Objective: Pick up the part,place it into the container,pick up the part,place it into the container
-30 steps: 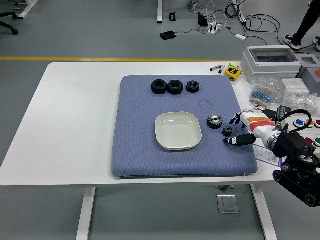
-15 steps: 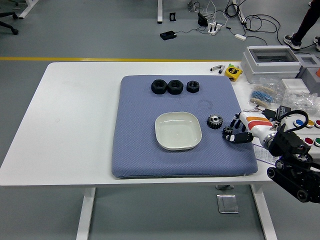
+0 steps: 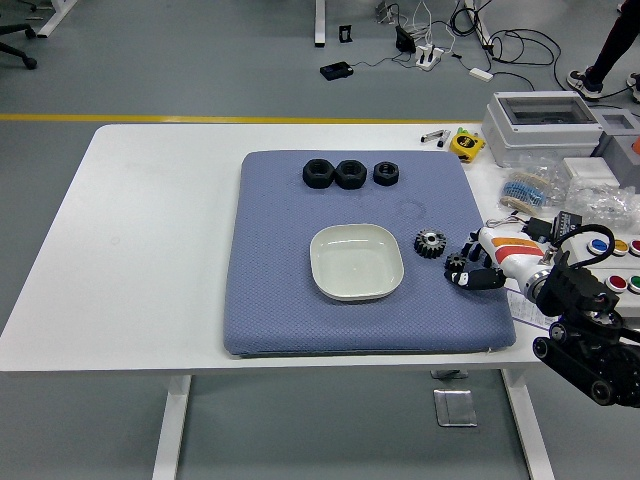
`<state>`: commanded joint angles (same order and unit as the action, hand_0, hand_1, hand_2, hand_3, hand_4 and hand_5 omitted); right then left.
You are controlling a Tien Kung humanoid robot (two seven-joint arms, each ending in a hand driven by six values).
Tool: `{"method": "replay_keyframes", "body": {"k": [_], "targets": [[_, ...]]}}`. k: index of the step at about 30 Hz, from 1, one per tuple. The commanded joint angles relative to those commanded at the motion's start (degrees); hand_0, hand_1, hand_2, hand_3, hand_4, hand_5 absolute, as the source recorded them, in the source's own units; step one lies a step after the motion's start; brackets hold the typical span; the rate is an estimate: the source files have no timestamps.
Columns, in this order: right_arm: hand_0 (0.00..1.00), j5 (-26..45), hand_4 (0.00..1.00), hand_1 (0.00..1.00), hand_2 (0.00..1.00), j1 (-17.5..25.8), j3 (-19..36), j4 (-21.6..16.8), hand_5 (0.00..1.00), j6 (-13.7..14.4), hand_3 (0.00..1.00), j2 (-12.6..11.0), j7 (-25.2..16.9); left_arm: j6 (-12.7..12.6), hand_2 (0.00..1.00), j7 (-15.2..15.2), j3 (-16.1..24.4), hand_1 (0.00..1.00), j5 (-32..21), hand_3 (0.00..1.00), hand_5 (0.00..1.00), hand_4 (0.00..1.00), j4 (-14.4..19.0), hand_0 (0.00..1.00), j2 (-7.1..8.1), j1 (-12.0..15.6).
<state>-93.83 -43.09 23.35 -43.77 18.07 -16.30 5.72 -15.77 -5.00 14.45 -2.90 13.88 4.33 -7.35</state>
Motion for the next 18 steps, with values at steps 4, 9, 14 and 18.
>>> {"method": "replay_keyframes", "body": {"k": [4, 9, 14, 18], "targets": [[0.044, -0.55, 0.718, 0.169, 0.302, 0.20, -0.31, -0.02, 0.436, -0.21, 0.420, -0.01, 0.12, 0.02, 0.670, 0.03, 0.02, 0.588, -0.04, 0.596, 0.582, 0.585, -0.01, 0.621, 0.00, 0.00], [0.020, -0.71, 0.723, 0.103, 0.221, 0.28, -0.43, -0.29, 0.443, 0.22, 0.330, -0.04, 0.09, 0.03, 0.670, 0.06, 0.01, 0.588, -0.07, 0.596, 0.581, 0.585, -0.02, 0.620, 0.02, -0.05], [0.017, -0.95, 0.726, 0.098, 0.212, 0.39, -0.43, -0.84, 0.450, 0.88, 0.316, -0.14, -0.08, 0.03, 0.670, 0.02, 0.06, 0.588, -0.01, 0.596, 0.581, 0.585, -0.03, 0.621, 0.01, -0.09], [0.017, -0.82, 0.726, 0.098, 0.212, 0.49, -0.04, -1.40, 0.450, 1.24, 0.316, -0.29, -0.17, 0.05, 0.670, -0.01, 0.12, 0.588, 0.04, 0.596, 0.581, 0.585, -0.04, 0.621, 0.00, -0.07]]}}
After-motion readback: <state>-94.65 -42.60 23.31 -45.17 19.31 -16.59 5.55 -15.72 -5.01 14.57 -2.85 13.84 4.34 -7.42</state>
